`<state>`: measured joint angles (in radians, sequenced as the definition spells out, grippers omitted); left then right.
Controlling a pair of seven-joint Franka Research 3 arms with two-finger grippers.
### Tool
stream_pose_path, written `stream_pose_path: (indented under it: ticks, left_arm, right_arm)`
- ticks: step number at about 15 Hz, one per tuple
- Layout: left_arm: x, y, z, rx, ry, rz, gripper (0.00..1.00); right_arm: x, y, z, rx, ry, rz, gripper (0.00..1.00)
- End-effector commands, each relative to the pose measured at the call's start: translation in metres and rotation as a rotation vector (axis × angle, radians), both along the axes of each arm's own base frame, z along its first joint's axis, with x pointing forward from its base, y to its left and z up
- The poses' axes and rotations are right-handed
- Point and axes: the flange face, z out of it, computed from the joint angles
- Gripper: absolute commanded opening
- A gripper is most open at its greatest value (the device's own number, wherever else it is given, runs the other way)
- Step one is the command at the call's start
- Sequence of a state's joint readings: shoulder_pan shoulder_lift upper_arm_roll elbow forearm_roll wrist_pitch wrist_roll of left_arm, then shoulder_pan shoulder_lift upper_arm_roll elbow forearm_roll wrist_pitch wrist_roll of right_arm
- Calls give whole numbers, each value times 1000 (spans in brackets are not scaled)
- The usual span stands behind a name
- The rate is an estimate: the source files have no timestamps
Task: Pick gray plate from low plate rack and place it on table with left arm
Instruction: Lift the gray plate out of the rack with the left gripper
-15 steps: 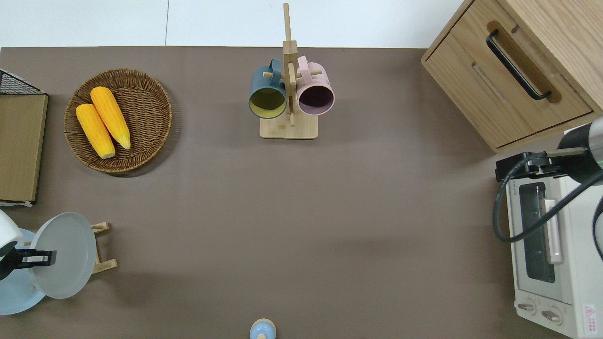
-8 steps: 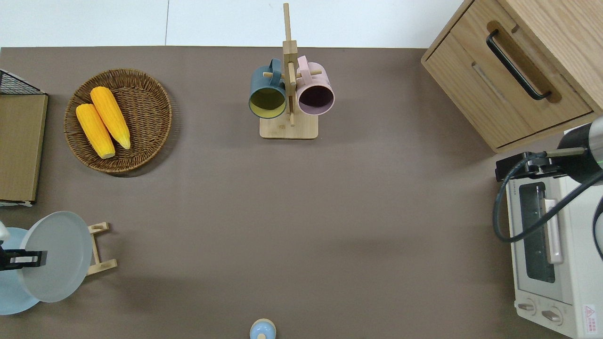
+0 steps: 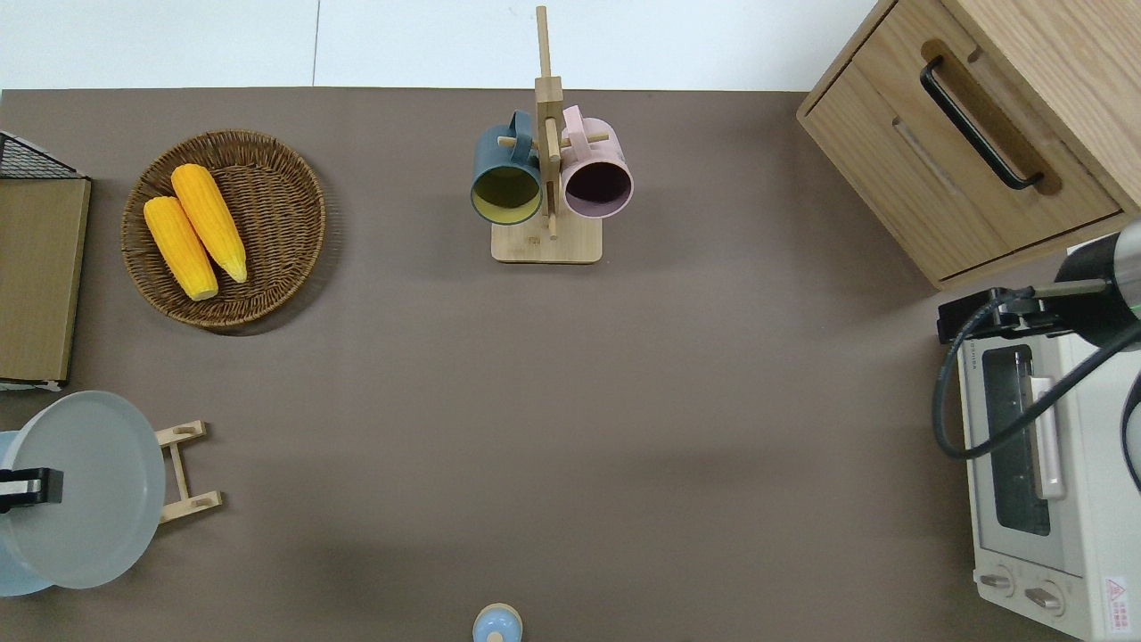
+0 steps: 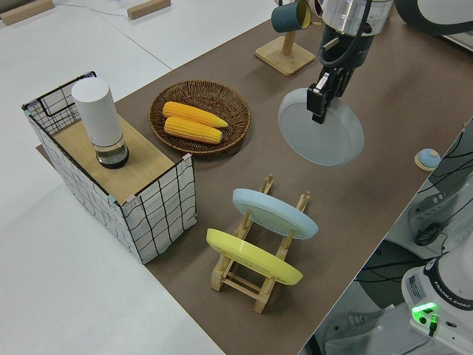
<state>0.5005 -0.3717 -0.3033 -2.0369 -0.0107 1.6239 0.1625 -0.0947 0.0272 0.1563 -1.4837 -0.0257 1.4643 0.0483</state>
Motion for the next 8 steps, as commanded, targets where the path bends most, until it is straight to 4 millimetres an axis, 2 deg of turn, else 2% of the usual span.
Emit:
stream_pose_path:
  ticks: [1, 8]
  left_arm:
    - [0, -19, 1, -94, 9, 57, 0]
    - [10, -39, -20, -346, 29, 104, 0]
  right_arm:
    - [0, 1, 3, 3, -5, -2, 983]
    - [0, 1, 3, 3, -4, -3, 983]
